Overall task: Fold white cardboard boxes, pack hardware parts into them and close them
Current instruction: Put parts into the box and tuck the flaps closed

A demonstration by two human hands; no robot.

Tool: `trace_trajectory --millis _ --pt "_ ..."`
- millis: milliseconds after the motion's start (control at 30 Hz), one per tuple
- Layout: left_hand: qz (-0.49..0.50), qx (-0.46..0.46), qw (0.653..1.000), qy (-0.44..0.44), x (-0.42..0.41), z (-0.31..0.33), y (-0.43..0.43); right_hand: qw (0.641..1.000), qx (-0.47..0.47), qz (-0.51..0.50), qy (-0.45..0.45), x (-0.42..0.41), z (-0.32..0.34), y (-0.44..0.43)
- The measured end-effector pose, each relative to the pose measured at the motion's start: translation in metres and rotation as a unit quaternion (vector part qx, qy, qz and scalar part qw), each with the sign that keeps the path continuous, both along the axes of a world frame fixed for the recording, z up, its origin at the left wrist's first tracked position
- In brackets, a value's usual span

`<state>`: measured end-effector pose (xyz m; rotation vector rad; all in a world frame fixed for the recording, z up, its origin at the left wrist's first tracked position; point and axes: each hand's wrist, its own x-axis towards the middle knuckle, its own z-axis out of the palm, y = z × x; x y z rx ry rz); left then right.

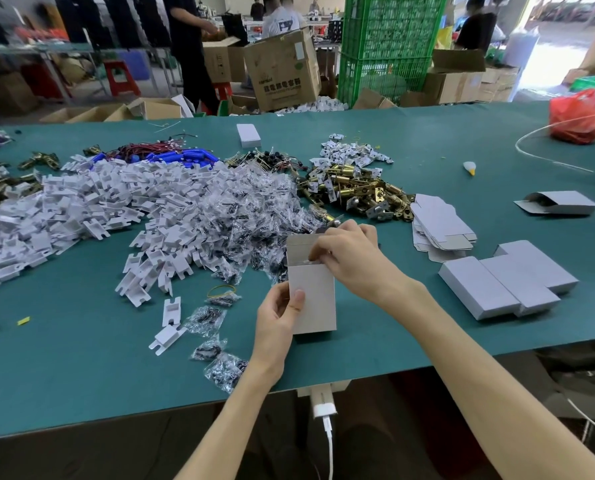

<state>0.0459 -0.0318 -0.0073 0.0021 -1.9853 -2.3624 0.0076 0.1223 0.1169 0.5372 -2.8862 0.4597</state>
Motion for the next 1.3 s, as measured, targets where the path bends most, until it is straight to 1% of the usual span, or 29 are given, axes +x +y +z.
trace_trajectory --millis 100,233,300,400,467,533,600,667,767,800,900,1067,1200,1300 --pt "-0.001 0.002 1.0 0.001 0.001 0.001 0.001 1.0 0.015 -0.012 -0.012 0.002 0.0 0.001" --pt "-0.001 -0.001 1.0 -0.005 0.0 0.001 0.001 0.994 0.029 -0.025 -0.106 -0.003 0.005 0.004" --pt "-0.002 0.001 1.0 -0.004 0.0 0.0 0.0 0.99 0.015 -0.03 -0.14 -0.003 0.005 0.004" --pt "-0.003 0.011 1.0 -0.003 0.0 0.0 0.0 0.992 -0.014 -0.015 -0.125 0.0 -0.003 0.004" --pt "-0.004 0.021 1.0 -0.001 0.001 0.001 0.0 0.992 -0.069 -0.004 -0.102 0.002 -0.012 0.007" --pt "-0.004 0.033 0.999 0.002 0.001 0.002 0.0 0.987 -0.149 0.006 -0.065 0.005 -0.026 0.009" --pt "0.0 0.048 0.999 0.005 0.001 0.003 0.0 0.96 -0.276 0.005 -0.053 0.009 -0.041 0.009" --pt "0.007 0.06 0.998 0.008 0.001 0.005 0.001 0.913 -0.401 -0.007 -0.076 0.014 -0.057 0.007" --pt "0.002 0.06 0.998 0.025 0.002 0.006 0.001 0.847 -0.518 -0.036 -0.11 0.021 -0.076 0.002" --pt "-0.003 0.058 0.998 0.029 0.002 0.006 0.0 0.834 -0.539 -0.043 -0.11 0.022 -0.08 0.001" --pt "-0.002 0.048 0.998 0.034 0.004 0.007 0.002 0.814 -0.569 -0.052 -0.105 0.027 -0.087 -0.001" --pt "0.012 0.028 0.999 0.039 0.003 0.006 0.002 0.776 -0.611 -0.061 -0.14 0.033 -0.093 -0.005" --pt "0.007 0.016 0.999 0.031 0.003 0.005 0.003 0.758 -0.63 -0.068 -0.154 0.037 -0.098 -0.006" --pt "0.011 -0.004 1.0 0.024 0.003 0.005 0.003 0.757 -0.63 -0.072 -0.155 0.04 -0.1 -0.006"
